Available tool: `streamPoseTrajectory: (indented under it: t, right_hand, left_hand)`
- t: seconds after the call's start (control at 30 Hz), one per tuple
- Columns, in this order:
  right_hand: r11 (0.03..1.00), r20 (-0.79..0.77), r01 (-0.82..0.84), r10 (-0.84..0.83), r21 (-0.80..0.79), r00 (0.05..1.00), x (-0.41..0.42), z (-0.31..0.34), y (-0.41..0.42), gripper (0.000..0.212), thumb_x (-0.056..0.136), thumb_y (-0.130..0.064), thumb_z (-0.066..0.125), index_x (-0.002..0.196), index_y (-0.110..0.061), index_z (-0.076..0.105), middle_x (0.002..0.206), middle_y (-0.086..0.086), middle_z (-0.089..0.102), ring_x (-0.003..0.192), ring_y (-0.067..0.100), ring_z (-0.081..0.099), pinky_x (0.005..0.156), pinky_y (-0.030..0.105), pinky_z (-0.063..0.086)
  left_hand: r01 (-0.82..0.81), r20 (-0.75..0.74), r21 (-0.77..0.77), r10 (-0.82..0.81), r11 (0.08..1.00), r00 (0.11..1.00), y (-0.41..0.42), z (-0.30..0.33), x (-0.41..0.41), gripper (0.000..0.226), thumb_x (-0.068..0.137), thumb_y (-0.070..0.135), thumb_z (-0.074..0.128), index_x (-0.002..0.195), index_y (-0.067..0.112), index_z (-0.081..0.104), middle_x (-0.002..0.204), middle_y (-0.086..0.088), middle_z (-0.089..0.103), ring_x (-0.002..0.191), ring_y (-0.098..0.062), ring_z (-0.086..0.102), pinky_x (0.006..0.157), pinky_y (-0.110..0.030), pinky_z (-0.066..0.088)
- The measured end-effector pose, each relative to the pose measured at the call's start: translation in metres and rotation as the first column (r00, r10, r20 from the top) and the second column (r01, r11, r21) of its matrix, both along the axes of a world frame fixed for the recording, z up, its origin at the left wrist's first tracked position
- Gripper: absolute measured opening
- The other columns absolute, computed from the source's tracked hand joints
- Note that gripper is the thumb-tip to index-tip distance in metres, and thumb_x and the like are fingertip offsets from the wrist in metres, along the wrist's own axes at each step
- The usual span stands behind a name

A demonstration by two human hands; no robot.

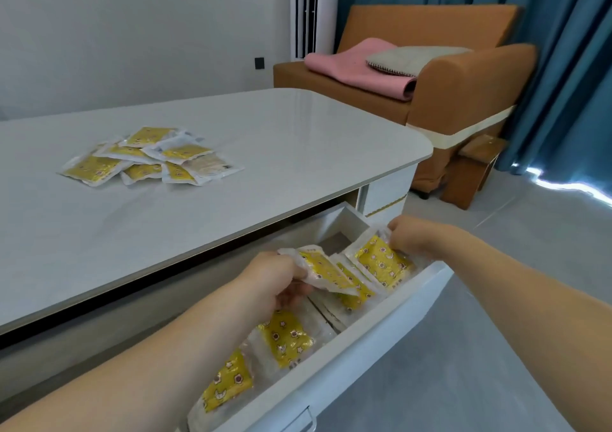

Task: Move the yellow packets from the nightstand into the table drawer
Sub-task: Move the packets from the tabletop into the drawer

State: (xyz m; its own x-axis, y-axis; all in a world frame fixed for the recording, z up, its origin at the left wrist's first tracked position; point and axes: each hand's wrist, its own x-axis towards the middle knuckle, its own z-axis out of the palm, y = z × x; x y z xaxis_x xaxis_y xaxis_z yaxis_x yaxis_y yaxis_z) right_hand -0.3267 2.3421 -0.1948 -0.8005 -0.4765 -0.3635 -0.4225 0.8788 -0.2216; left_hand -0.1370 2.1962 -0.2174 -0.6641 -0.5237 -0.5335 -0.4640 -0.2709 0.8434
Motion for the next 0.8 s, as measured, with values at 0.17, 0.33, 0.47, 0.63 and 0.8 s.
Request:
streamPoseTrajectory:
  t: [0.17,0.33,0.47,0.63,0.8]
  right_hand:
    - [0.984,-0.114,-0.135,0.149,0.117,0.982,0.005,-0.010,-0.007,0.009,0.096,-0.010,0.045,0.095,-0.008,0.054,0.093,0.007,0.053,0.080,0.020,0.053,0.065,0.027,0.040]
    - [0.902,-0.289,-0.236,0.349,0.362,0.891,0.020,-0.020,-0.015,0.020,0.098,-0.010,0.045,0.109,-0.009,0.061,0.077,0.000,0.043,0.078,0.020,0.053,0.065,0.029,0.045]
    - [0.865,-0.364,-0.243,0.418,0.438,0.832,0.024,-0.012,-0.018,0.023,0.096,-0.010,0.051,0.116,-0.012,0.060,0.083,0.001,0.043,0.081,0.021,0.052,0.066,0.030,0.044]
    - [0.889,-0.396,-0.272,0.414,0.367,0.820,0.022,-0.004,-0.013,0.031,0.094,-0.012,0.053,0.125,-0.011,0.054,0.108,0.007,0.053,0.097,0.025,0.058,0.074,0.032,0.050]
    - [0.934,-0.386,-0.343,0.355,0.102,0.852,0.020,0.008,-0.013,0.042,0.096,-0.015,0.048,0.138,-0.018,0.046,0.132,0.006,0.053,0.117,0.025,0.055,0.095,0.038,0.050]
  left_hand:
    - [0.210,0.134,-0.192,-0.186,0.959,0.973,0.021,-0.016,-0.014,0.037,0.085,-0.001,0.064,0.116,0.002,0.044,0.069,-0.015,0.068,0.046,-0.021,0.064,0.044,-0.027,0.047]
    - [0.529,0.445,-0.653,-0.291,0.541,0.847,0.022,-0.019,-0.024,0.035,0.082,0.019,0.065,0.110,0.012,0.046,0.084,0.001,0.058,0.069,-0.016,0.061,0.046,-0.027,0.043]
    - [0.612,0.533,-0.663,-0.301,0.432,0.790,0.021,-0.017,-0.028,0.043,0.077,0.029,0.067,0.113,0.017,0.045,0.091,0.002,0.057,0.084,-0.022,0.059,0.062,-0.031,0.046]
    - [0.674,0.589,-0.627,-0.328,0.390,0.738,0.017,-0.011,-0.030,0.057,0.075,0.038,0.069,0.124,0.022,0.046,0.098,0.005,0.061,0.090,-0.020,0.062,0.076,-0.034,0.056]
    - [0.625,0.527,-0.696,-0.340,0.353,0.779,0.015,-0.002,-0.023,0.055,0.085,0.045,0.060,0.132,0.020,0.045,0.117,0.001,0.062,0.102,-0.021,0.060,0.078,-0.032,0.051]
